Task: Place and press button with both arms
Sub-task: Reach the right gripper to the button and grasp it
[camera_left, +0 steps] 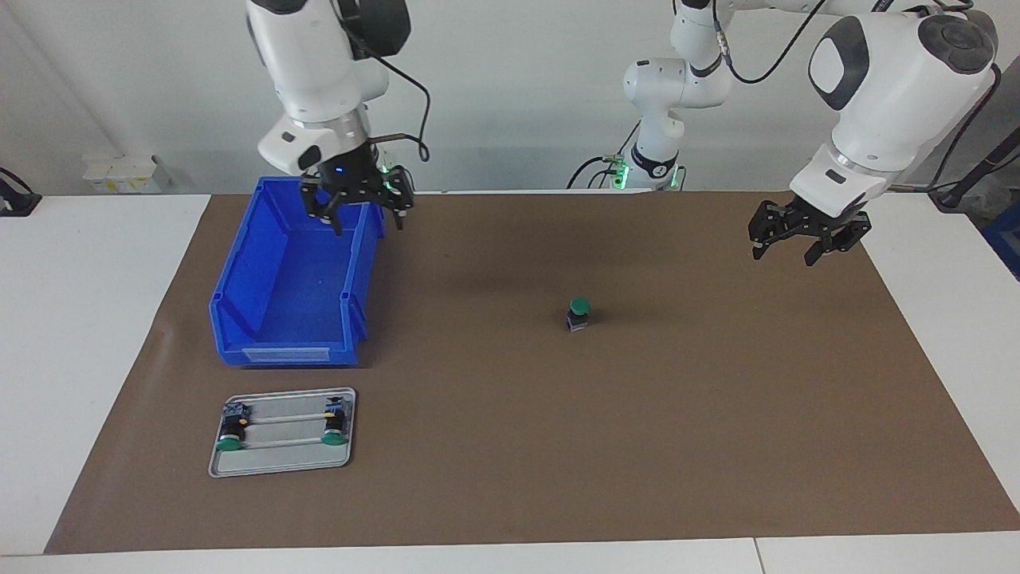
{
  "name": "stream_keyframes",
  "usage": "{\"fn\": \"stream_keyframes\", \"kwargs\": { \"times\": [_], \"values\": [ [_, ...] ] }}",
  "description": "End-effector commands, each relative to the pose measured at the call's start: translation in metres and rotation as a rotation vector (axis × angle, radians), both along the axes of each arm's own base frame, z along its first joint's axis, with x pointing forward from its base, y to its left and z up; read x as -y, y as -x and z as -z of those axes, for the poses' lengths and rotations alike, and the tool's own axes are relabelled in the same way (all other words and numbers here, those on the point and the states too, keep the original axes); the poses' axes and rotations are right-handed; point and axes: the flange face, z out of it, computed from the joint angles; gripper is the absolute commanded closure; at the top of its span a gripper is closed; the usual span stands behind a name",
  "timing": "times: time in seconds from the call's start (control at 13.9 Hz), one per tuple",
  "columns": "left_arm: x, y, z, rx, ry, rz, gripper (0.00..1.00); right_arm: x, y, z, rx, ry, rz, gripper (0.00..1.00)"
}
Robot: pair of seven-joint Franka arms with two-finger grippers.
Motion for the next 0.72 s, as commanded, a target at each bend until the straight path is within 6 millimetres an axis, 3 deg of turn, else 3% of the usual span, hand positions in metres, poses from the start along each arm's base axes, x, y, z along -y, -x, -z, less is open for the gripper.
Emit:
{"fn": "stream_keyframes", "kwargs": {
  "times": [0.0,0.14,0.29,0.65],
  "values": [
    [-0.011,0.009,0.009,-0.030,-0.018,-0.006,0.04,-0.100,0.000,0.054,0.032,-0.060,0.047,0.00],
    [-0.012,0.013,0.016,-0.040,-0.019,-0.013,0.00,-0.167,0.009,0.083,0.085,-0.111,0.040,0.00],
    [-0.017,0.019,0.024,-0.044,-0.021,-0.074,0.00,-0.221,0.025,0.112,0.118,-0.132,-0.021,0.00],
    [-0.025,0.024,0.024,-0.023,-0.018,-0.103,0.00,-0.267,0.031,0.188,0.202,-0.104,-0.158,0.00]
  ]
}}
